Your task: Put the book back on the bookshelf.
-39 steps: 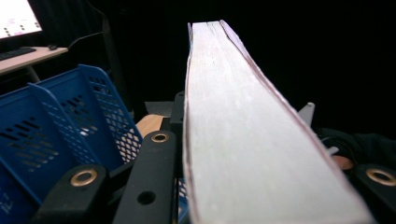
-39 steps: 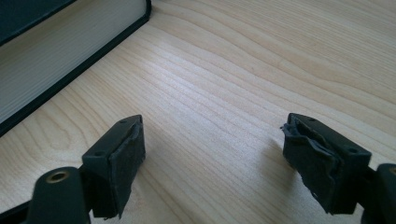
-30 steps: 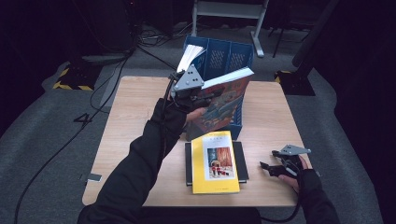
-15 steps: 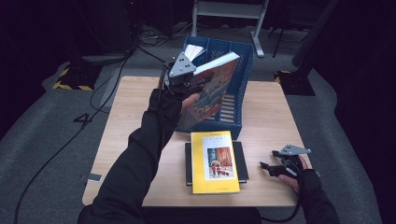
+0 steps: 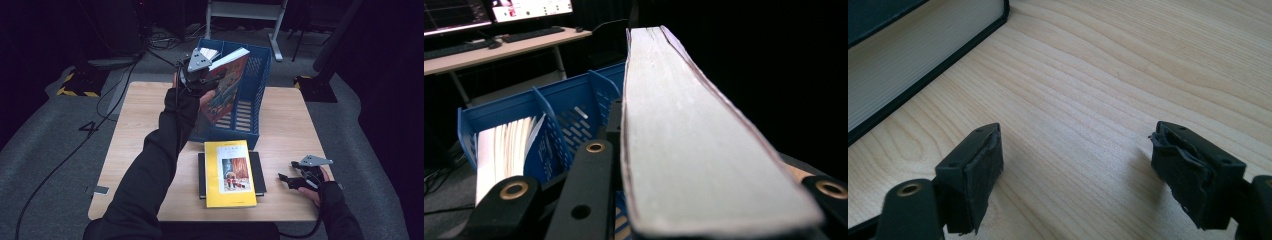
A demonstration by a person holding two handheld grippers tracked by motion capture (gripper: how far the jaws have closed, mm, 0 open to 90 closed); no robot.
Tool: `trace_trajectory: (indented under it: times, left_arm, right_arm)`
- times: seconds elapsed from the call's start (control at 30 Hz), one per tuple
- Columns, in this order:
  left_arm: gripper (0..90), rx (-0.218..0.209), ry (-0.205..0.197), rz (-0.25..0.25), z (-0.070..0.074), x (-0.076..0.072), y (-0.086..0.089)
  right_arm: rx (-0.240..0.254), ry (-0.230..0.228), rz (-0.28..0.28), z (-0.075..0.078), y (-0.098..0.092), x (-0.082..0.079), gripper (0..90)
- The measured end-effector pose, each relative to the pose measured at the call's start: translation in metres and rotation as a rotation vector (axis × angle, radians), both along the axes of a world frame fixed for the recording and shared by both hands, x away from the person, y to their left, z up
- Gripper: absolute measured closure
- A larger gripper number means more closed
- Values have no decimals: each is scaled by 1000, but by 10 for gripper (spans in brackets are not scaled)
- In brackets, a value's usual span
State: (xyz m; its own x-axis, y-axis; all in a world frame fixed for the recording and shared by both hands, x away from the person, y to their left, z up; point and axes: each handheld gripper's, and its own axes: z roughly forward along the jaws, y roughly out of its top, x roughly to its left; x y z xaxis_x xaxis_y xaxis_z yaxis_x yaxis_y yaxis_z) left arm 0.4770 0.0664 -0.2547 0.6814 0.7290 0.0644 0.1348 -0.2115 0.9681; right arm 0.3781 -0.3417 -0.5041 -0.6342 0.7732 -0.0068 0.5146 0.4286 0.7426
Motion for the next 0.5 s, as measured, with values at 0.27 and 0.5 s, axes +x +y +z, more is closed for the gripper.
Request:
trace_trajectory:
  times: [0.27,0.5]
  left_arm:
    - [736,9,-6,74,0,14,-11]
    - [736,8,11,130,-1,28,-22]
  right_arm:
    - [0,-1,0,0,0,0,210]
    - [0,-1,0,0,0,0,210]
